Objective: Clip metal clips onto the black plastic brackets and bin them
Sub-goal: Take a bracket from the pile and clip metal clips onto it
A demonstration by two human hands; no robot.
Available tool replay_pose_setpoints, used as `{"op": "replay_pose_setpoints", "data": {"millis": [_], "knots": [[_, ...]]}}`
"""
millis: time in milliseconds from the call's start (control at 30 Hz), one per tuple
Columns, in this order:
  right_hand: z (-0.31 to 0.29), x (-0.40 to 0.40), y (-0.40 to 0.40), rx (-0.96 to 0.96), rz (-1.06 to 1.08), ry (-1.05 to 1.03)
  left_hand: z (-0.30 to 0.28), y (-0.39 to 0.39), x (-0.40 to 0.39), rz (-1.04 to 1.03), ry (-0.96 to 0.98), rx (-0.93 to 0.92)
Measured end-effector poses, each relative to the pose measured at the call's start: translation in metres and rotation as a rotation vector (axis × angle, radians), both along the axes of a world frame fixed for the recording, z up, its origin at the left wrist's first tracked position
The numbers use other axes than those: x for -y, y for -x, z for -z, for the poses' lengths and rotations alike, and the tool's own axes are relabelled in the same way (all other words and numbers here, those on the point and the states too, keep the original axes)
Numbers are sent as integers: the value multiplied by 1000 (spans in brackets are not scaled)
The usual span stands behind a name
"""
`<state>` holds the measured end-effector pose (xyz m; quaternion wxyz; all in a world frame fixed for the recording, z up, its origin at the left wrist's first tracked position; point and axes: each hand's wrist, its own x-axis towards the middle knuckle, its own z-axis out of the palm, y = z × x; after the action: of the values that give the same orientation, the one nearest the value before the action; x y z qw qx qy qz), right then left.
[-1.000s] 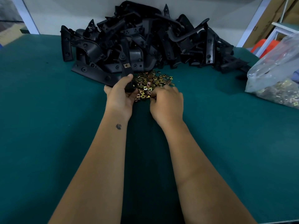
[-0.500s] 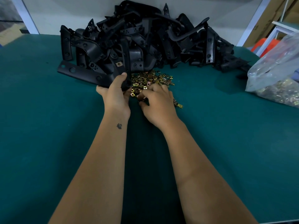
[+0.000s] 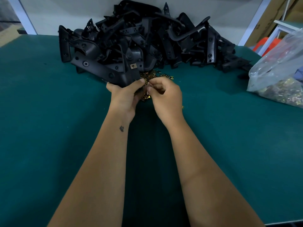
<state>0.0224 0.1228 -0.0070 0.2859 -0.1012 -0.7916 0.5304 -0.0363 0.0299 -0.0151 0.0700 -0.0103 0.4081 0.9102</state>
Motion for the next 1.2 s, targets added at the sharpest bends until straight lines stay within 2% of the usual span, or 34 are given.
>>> {"op": "replay_pose_setpoints", "data": {"millis": [233, 900, 1067, 1200], "knots": [[-1, -2, 1, -2, -16, 167, 3, 1, 1, 9, 26, -57], [2, -4, 3, -29, -54, 171, 2, 0, -1, -3, 59, -39], [1, -10, 3, -27, -30, 381, 0, 0, 0, -8, 25, -15], [-1, -12, 2, -42, -43, 468, 1, 0, 0, 21, 18, -16]]}}
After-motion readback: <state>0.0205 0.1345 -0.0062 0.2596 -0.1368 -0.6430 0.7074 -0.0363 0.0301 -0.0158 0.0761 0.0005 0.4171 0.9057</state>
